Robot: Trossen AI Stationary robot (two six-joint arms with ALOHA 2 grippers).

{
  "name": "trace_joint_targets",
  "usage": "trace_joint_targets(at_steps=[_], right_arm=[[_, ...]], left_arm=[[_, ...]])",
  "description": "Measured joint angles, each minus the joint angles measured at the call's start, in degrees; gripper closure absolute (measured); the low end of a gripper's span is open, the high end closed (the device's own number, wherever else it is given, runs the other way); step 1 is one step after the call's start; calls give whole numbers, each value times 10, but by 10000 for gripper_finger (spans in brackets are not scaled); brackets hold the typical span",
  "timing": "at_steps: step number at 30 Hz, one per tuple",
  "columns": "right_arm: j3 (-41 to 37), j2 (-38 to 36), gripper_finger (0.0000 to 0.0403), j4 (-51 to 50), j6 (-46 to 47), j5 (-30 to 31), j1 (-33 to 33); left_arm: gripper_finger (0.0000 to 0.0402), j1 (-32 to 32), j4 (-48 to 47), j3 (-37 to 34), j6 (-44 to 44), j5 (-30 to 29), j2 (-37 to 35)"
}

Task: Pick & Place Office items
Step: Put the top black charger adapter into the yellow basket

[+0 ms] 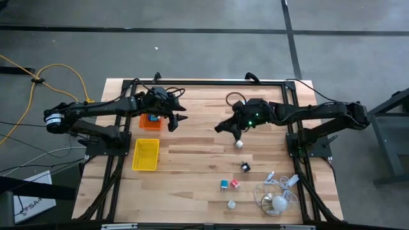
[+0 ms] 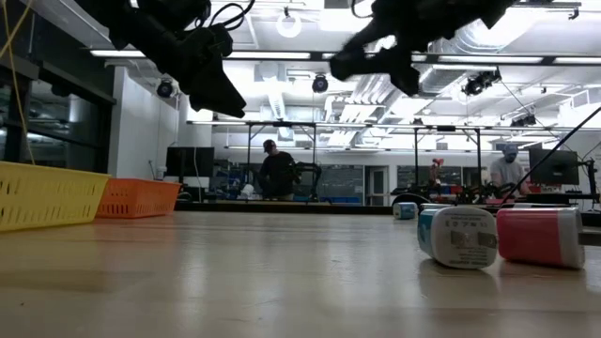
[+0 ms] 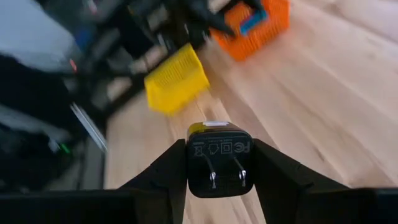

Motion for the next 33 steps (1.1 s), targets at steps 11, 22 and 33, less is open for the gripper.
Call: trace_joint_targets(at_steps=[11,22,33], right_arm=[[0,73,264,157,84,-56,-31],[0,101,264,237,80,-61,-30],[0,101,264,236,69,-61,-30]], left_arm=[[211,0,0,0,0,0,0],[211,0,0,0,0,0,0],[211,0,28,0,0,-5,0]])
